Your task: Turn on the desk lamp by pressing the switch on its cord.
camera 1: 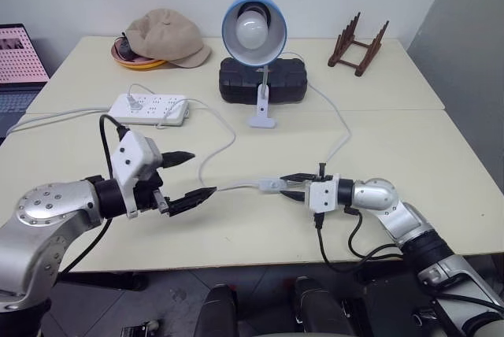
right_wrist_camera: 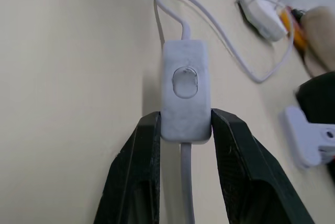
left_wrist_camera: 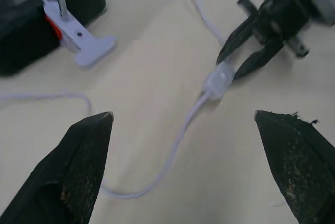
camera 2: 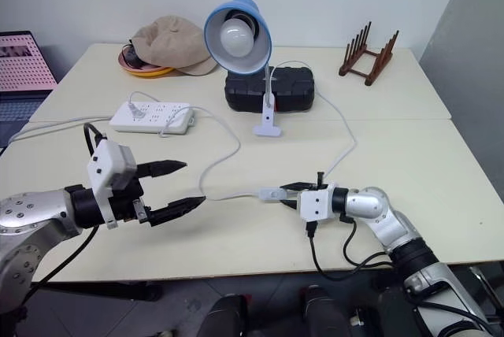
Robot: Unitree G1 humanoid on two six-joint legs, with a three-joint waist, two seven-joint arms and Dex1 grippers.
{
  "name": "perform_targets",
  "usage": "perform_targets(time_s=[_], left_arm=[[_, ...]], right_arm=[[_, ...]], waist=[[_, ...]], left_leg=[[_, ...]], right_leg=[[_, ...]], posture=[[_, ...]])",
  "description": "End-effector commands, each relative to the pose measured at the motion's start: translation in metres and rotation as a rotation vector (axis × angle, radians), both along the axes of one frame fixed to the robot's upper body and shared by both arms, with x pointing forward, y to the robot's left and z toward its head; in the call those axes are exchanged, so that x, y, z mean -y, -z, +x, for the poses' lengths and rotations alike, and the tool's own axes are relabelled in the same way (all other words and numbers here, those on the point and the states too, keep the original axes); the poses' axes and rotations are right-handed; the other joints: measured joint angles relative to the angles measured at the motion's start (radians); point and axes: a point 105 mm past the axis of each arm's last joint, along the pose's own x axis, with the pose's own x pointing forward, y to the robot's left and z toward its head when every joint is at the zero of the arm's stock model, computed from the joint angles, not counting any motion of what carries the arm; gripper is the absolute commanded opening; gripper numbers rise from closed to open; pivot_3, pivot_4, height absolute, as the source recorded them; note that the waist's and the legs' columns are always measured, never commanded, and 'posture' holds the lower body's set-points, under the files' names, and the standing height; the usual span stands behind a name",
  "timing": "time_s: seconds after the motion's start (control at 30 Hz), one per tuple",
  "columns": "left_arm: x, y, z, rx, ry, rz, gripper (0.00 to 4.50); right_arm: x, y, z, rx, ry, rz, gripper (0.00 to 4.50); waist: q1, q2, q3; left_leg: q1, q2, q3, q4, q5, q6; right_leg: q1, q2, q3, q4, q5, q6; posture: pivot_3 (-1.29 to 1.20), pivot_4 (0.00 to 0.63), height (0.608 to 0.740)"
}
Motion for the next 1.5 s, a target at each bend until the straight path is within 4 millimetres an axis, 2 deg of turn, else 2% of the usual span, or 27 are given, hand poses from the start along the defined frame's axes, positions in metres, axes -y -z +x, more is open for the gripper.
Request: perform_targets(time_s=[0.03, 0.13, 0.27, 0.4, 0.53, 0.6, 0.77, 1.0, 1.17, 1.43, 1.5], left_arm=[[0.008, -0.007, -0.013, -0.173, 0.005, -0.255, 4.50], [0.014, -0.012, -0.013, -0.222, 0.013, -0.337, 4.50], [0.027, -0.021, -0.004, -0.213, 0.073, -0.302, 4.50], [0.042, -0.028, 0.019, -0.194, 0.172, -0.214, 4.50], [0.055, -0.013, 0.027, -0.254, 0.269, -0.153, 4.50], [0.058, -0.005, 0.029, -0.282, 0.304, -0.137, 4.50], [0.062, 0.002, 0.028, -0.304, 0.373, -0.105, 4.50], [0.068, 0.007, 0.039, -0.292, 0.370, -0.112, 4.50], [0.071, 0.019, 0.042, -0.300, 0.364, -0.097, 4.50], [0.073, 0.019, 0.043, -0.297, 0.359, -0.119, 4.50], [0.073, 0.019, 0.044, -0.297, 0.355, -0.125, 4.14]], right_arm=[[-0.002, -0.033, -0.001, -0.102, -0.023, 0.022, 1.05], [-0.006, -0.047, -0.002, -0.091, -0.048, 0.019, 1.05], [-0.009, -0.054, -0.005, 0.093, -0.157, -0.084, 1.05], [-0.016, -0.058, -0.005, 0.261, -0.294, -0.157, 1.05], [-0.024, -0.065, -0.002, 0.352, -0.351, -0.150, 1.05], [-0.026, -0.067, -0.001, 0.387, -0.366, -0.151, 1.05], [-0.025, -0.070, 0.003, 0.451, -0.373, -0.153, 1.05], [-0.027, -0.073, 0.000, 0.538, -0.405, -0.149, 1.05], [-0.031, -0.076, -0.002, 0.569, -0.420, -0.136, 1.05], [-0.033, -0.073, -0.005, 0.575, -0.430, -0.137, 1.05], [-0.033, -0.073, -0.005, 0.575, -0.430, -0.137, 1.05]], waist=[[0.000, 0.000, 0.000], [0.001, 0.000, 0.000], [0.009, 0.000, 0.000], [0.009, 0.000, 0.000], [0.002, 0.000, 0.000], [-0.002, 0.000, 0.000], [-0.001, 0.000, 0.000], [0.000, 0.000, 0.000], [0.000, 0.000, 0.000], [0.000, 0.000, 0.000], [0.000, 0.000, 0.000]], left_leg=[[0.000, 0.000, 0.000, 0.000, 0.000, 0.000], [0.000, 0.000, -0.001, 0.000, 0.000, 0.000], [0.000, -0.001, -0.002, 0.001, 0.000, 0.000], [0.000, -0.002, -0.001, 0.001, 0.000, 0.000], [0.000, -0.002, 0.000, 0.000, 0.000, 0.000], [-0.001, -0.002, 0.000, -0.003, 0.000, 0.000], [-0.003, -0.001, -0.001, -0.008, 0.000, 0.000], [-0.003, -0.001, -0.001, -0.007, 0.000, 0.000], [-0.003, -0.001, -0.001, -0.006, 0.000, 0.000], [-0.003, -0.001, -0.001, -0.006, 0.000, 0.000], [-0.003, -0.001, -0.001, -0.006, 0.000, 0.000]], right_leg=[[0.000, 0.000, 0.000, 0.000, 0.000, 0.000], [0.000, 0.000, -0.001, 0.000, 0.000, 0.000], [0.000, 0.001, -0.001, 0.000, 0.000, 0.000], [0.001, 0.000, 0.000, -0.001, 0.000, 0.000], [0.001, 0.000, 0.000, -0.003, 0.000, 0.001], [0.000, 0.000, 0.000, -0.003, 0.003, 0.006], [-0.004, 0.001, -0.001, -0.002, 0.002, 0.005], [-0.004, 0.001, -0.001, -0.002, 0.001, 0.005], [-0.003, 0.001, -0.001, -0.002, 0.002, 0.005], [-0.003, 0.001, -0.001, -0.001, 0.002, 0.005], [-0.003, 0.001, -0.001, -0.001, 0.002, 0.005]], posture=[[0.00, 0.150, 0.740], [0.00, 0.150, 0.740], [0.00, 0.150, 0.740], [0.00, 0.150, 0.740], [0.00, 0.150, 0.740], [0.00, 0.150, 0.740], [0.00, 0.150, 0.740], [0.00, 0.150, 0.740], [0.00, 0.150, 0.740], [0.00, 0.150, 0.740], [0.00, 0.150, 0.740]])
